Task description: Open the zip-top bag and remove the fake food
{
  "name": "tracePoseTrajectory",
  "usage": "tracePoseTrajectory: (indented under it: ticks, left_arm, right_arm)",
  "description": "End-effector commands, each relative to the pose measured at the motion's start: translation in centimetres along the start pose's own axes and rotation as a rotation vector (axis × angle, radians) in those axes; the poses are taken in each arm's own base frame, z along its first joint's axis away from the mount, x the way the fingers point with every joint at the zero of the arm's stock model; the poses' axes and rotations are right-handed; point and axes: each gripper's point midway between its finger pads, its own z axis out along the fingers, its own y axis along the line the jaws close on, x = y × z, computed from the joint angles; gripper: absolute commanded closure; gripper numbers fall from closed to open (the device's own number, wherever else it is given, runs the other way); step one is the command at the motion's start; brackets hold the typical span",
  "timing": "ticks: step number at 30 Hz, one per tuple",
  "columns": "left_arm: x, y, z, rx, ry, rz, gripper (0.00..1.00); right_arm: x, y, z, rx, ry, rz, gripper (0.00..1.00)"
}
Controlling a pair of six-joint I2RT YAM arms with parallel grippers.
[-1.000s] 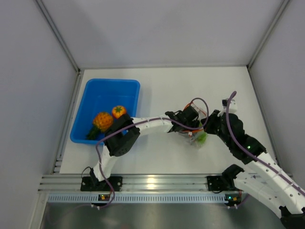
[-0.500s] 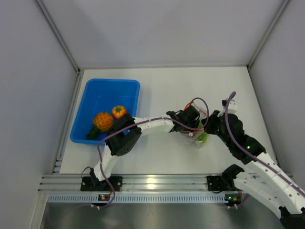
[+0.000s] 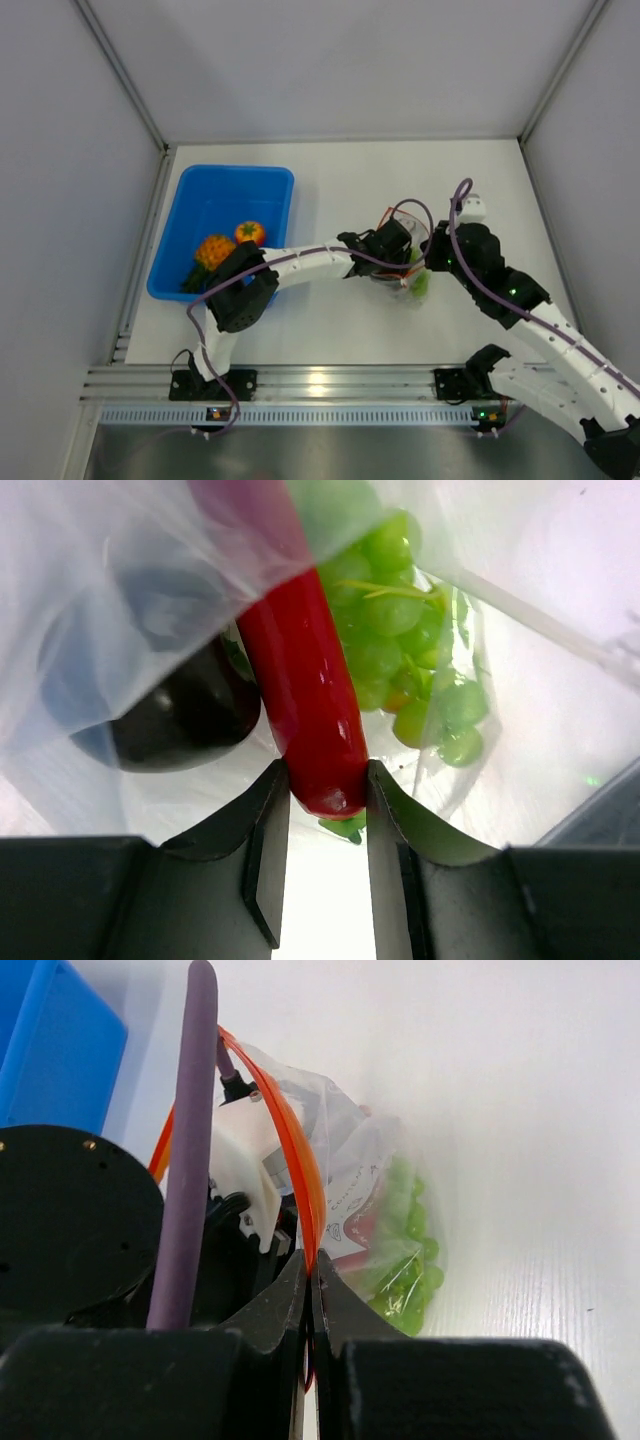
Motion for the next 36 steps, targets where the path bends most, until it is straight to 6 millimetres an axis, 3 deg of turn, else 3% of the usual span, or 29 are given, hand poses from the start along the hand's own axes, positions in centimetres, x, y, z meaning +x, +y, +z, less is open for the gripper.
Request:
tracePoseTrajectory:
  ticks: [1, 6, 15, 20, 28, 36]
  left_arm:
    - [-1.6, -1.5, -3.3, 0.041, -0.064, 0.042, 1.0]
    - [-1.3, -2.3, -4.1, 0.091, -0.048, 0.086, 1.0]
    - [0.3, -2.5, -5.1, 0.12, -0.019, 0.114, 1.0]
    - [0.0, -2.3, -6.4, 0.102, -0.057, 0.123, 1.0]
    - [-2.2, -2.9, -9.2, 0.091, -0.161, 0.168, 1.0]
    - [-4.1, -2.4, -10.0, 0.035, -0.232, 0.147, 1.0]
  right_arm:
    - [-2.5, 0.9, 0.0, -0.022, -0.026, -0.081, 1.0]
    - [-2.9, 1.7, 0.6, -0.041, 0.005, -0.127, 1.0]
    - [-6.6, -0.4, 1.5, 0.115, -0.064, -0.168, 1.0]
    - [-7.2, -1.1, 2.2, 0.155, -0.036, -0.193, 1.0]
    - [-3.9, 0.4, 3.9, 0.058, 0.099, -0.238, 1.0]
    - [-1.8, -0.8, 3.8, 0.072, 0.128, -0.253, 1.0]
